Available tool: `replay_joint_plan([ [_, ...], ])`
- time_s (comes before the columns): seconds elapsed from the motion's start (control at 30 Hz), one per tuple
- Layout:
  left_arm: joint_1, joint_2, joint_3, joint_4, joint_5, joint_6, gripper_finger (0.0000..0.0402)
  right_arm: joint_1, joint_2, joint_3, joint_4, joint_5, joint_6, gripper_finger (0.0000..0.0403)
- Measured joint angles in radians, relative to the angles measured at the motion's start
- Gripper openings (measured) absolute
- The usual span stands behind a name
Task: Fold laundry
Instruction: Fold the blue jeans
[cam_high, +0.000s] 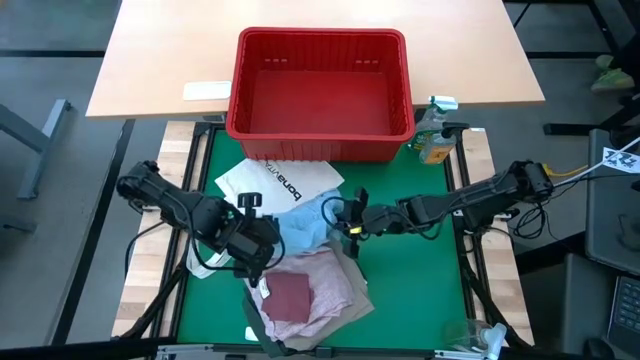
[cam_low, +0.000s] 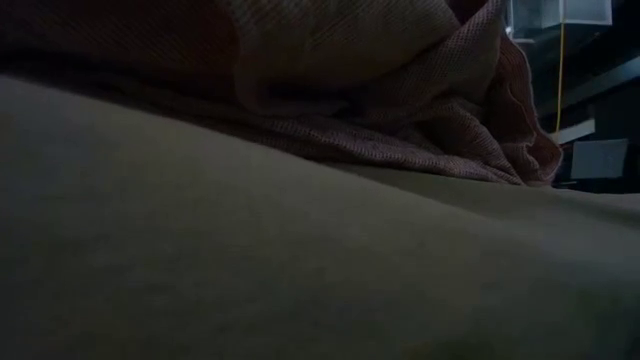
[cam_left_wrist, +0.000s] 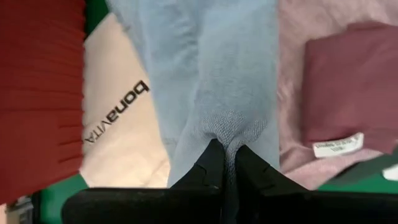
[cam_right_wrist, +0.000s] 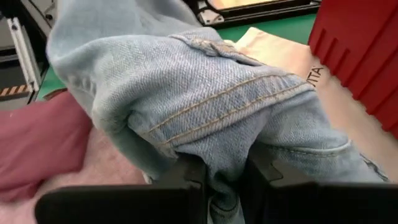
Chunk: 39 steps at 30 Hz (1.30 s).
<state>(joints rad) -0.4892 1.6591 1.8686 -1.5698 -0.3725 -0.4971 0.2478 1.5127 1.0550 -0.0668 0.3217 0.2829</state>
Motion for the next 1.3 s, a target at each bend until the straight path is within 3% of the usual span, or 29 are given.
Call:
replay_joint_plan([
  [0.47, -0.059, -0.092, -0.004, 0.000, 0.050, -0.045, 0.0003, -0.015, 0.009, 0.087, 0.007, -0.045, -0.059, 0.0049],
  [0.87, -0.103, -0.125, -0.003, 0.004, 0.115, -0.124, 0.0003, -0.011, 0.010, 0.250, -0.288, -0.060, -0.083, 0.0049],
  [1.3, -0.145, -0.115, 0.003, 0.134, 0.244, -0.210, 0.0003, -0.011, 0.010, 0.305, -0.386, -0.288, -0.077, 0.0049],
])
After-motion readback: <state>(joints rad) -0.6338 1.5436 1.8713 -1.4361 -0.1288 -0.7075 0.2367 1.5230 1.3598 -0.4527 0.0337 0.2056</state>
